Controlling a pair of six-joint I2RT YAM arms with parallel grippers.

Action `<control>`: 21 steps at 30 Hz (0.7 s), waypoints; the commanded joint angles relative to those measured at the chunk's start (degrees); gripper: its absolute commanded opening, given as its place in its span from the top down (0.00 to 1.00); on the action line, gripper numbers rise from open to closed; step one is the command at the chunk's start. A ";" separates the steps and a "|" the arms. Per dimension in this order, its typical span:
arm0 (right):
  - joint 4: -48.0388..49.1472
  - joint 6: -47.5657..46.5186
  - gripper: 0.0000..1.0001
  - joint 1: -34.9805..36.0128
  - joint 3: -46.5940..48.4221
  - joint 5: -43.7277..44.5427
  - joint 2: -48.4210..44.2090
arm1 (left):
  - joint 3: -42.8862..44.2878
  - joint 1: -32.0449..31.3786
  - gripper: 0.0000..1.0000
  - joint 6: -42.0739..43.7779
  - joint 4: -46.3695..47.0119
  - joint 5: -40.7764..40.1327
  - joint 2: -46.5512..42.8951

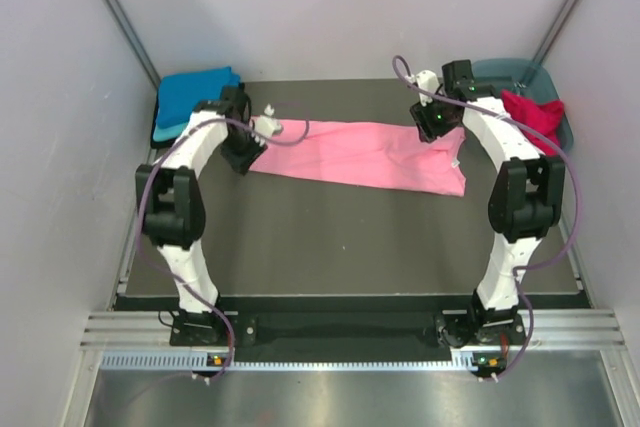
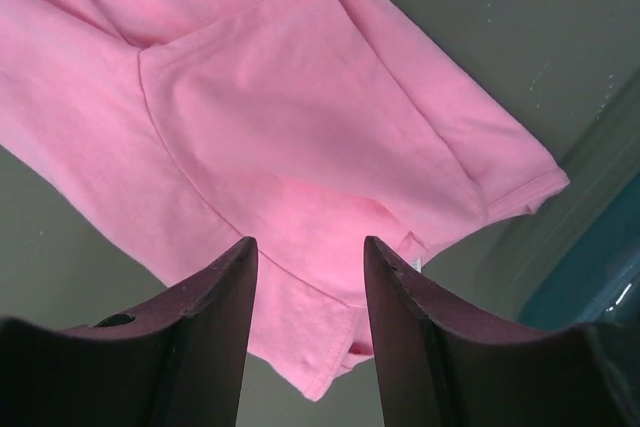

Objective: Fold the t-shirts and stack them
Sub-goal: Fold the tshirt

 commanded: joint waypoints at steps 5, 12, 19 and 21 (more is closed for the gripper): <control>1.36 1.23 0.52 0.43 -1.31 -1.59 -5.97 | 36.12 5.73 0.62 -26.09 -15.46 18.09 23.25; 1.27 0.97 0.53 0.52 -1.58 -2.47 -6.14 | 33.51 6.25 0.58 -30.59 -12.22 15.02 23.10; 0.84 0.79 0.53 0.51 -2.72 -3.96 -5.71 | 30.34 7.13 0.55 -31.29 -10.99 13.61 23.19; 0.49 0.62 0.53 0.43 -2.20 -4.23 -5.35 | 30.43 7.22 0.56 -31.64 -10.82 12.39 23.71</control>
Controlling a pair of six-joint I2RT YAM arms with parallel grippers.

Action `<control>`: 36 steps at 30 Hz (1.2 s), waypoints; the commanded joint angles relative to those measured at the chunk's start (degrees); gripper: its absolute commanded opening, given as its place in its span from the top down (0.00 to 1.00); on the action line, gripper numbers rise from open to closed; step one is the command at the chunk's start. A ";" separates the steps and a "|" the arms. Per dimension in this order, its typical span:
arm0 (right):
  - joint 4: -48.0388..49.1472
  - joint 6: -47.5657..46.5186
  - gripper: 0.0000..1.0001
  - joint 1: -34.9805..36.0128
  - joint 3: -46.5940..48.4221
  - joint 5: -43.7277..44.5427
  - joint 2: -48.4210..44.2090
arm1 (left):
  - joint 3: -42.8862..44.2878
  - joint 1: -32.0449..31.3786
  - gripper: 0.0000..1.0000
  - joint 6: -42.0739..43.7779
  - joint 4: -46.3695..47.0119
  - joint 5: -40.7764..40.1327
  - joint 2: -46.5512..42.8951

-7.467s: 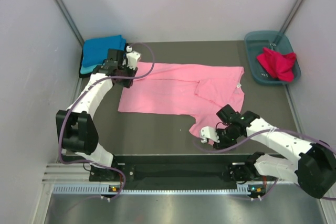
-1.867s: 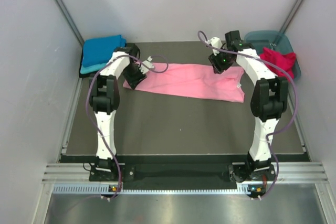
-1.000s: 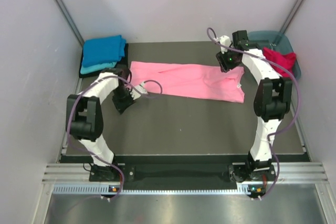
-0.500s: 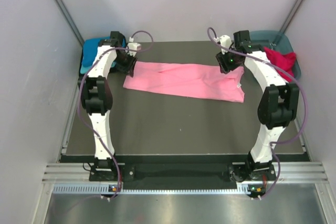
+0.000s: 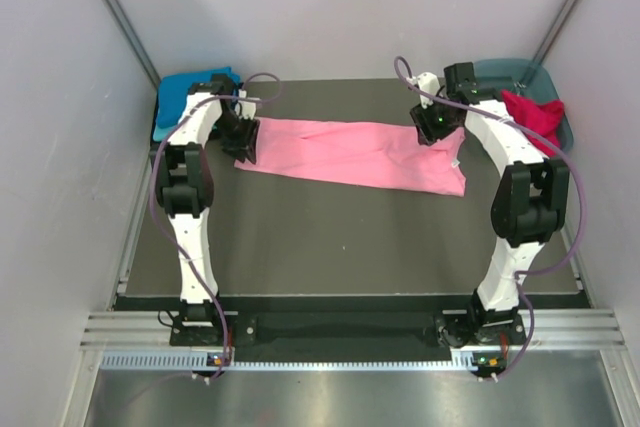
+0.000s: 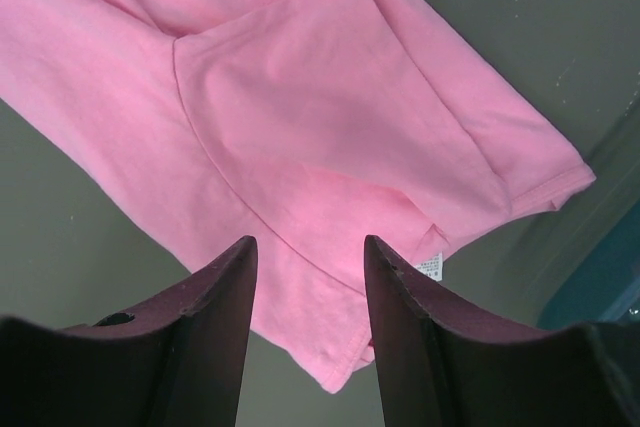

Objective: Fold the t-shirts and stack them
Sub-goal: Fold the tshirt

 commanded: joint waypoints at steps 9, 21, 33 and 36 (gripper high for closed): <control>-0.04 0.20 0.53 0.45 1.99 -2.74 -1.11 | 1.19 3.24 0.55 -1.79 0.49 -3.41 0.64; -0.31 -0.23 0.53 0.54 1.64 -2.92 -0.76 | 4.61 3.59 0.56 -1.79 0.76 -2.10 6.35; 0.57 -0.68 0.53 0.10 3.04 -0.47 1.62 | -2.14 4.20 1.00 -0.73 -1.79 0.19 1.01; 1.97 0.38 0.53 -0.60 3.65 1.47 2.67 | -10.39 4.73 1.00 0.06 -3.02 2.21 -6.55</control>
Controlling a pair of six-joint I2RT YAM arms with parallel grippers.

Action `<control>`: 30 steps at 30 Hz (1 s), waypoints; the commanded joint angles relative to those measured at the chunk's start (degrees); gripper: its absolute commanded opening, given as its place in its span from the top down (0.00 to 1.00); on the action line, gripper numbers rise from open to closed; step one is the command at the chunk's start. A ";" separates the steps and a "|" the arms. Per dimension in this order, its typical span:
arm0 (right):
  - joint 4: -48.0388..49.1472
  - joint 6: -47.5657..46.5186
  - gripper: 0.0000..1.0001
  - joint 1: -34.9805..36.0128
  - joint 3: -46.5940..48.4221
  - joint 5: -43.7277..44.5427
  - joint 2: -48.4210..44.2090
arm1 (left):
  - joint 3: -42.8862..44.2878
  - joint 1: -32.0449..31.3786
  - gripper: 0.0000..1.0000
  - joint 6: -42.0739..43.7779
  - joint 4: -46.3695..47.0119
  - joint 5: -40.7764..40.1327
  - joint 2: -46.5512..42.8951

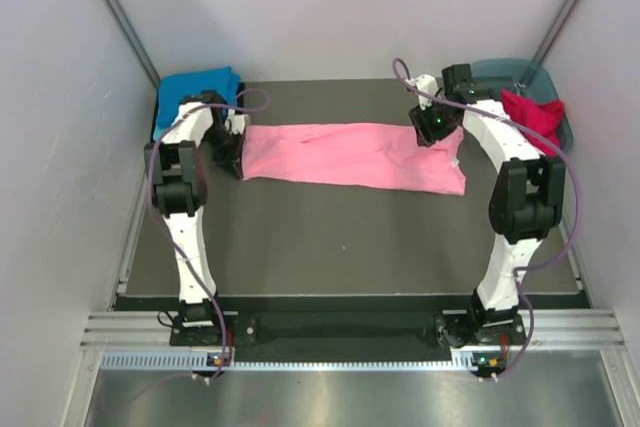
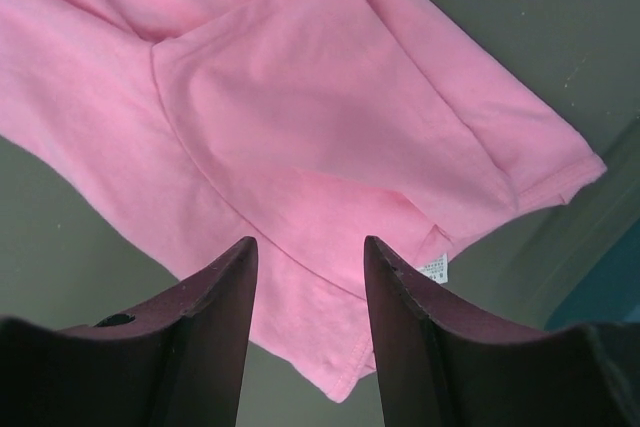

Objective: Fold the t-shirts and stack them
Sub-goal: Fold the tshirt

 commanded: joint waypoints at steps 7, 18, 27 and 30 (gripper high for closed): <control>4.22 1.19 0.53 -2.69 7.30 6.39 5.58 | -28.51 0.62 1.00 5.02 -9.16 8.60 -23.80; 3.87 -0.83 0.52 -5.94 12.93 10.18 14.37 | -37.14 0.09 1.00 10.82 -14.35 2.54 -34.63; 1.50 -0.83 0.53 -6.47 10.65 5.78 13.06 | -36.43 -0.34 1.00 9.24 -13.74 1.57 -35.43; 5.61 0.31 0.53 -7.09 9.94 -0.96 11.04 | -38.19 -1.05 1.00 9.76 -13.65 1.40 -35.51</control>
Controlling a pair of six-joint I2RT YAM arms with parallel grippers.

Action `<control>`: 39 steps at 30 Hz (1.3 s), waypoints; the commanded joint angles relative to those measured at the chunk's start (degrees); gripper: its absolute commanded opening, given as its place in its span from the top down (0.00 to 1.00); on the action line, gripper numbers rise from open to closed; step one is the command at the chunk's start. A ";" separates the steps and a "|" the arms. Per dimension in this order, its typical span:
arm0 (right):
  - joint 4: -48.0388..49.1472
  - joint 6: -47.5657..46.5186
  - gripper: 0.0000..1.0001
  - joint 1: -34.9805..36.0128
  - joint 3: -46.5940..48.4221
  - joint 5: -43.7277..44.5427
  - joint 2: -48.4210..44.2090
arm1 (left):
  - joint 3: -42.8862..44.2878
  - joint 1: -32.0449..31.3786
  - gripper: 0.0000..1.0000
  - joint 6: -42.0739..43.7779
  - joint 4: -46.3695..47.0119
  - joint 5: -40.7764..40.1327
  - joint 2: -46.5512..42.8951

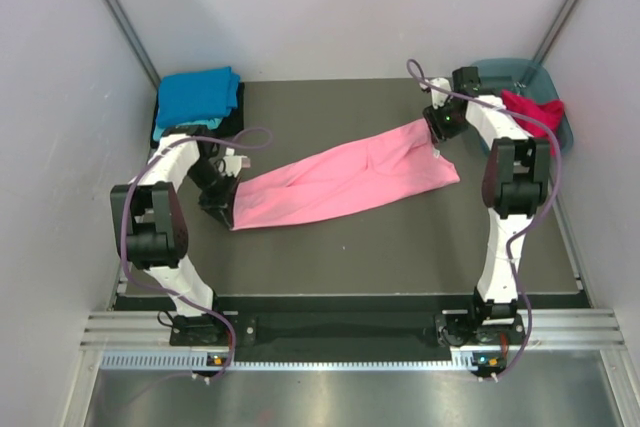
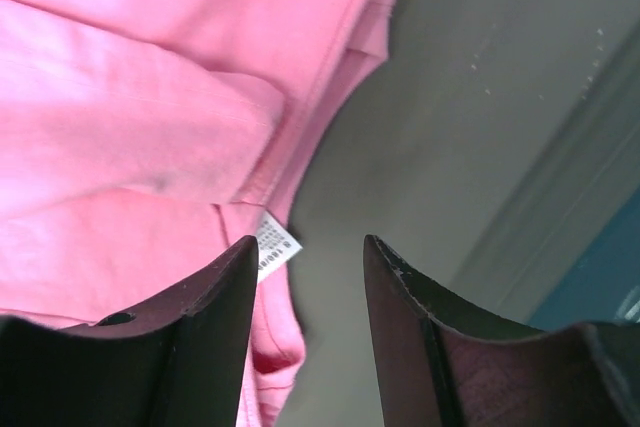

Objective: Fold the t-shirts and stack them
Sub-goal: Fold the tshirt

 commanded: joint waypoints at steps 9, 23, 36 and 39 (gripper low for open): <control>-1.85 -0.52 0.53 2.00 18.56 -10.32 6.29 | -2.00 -2.57 1.00 0.58 -4.19 -1.60 -2.34; -6.34 -1.58 0.58 3.67 21.73 -10.85 11.58 | -2.09 -4.76 1.00 0.41 -3.31 -2.13 -0.67; -6.95 -0.70 0.59 3.75 19.36 -8.82 11.14 | -1.39 -5.56 1.00 0.23 -3.48 -1.34 0.04; -7.57 -0.53 0.59 3.76 19.01 -8.91 11.31 | -1.39 -5.64 1.00 0.23 -3.39 -1.34 0.04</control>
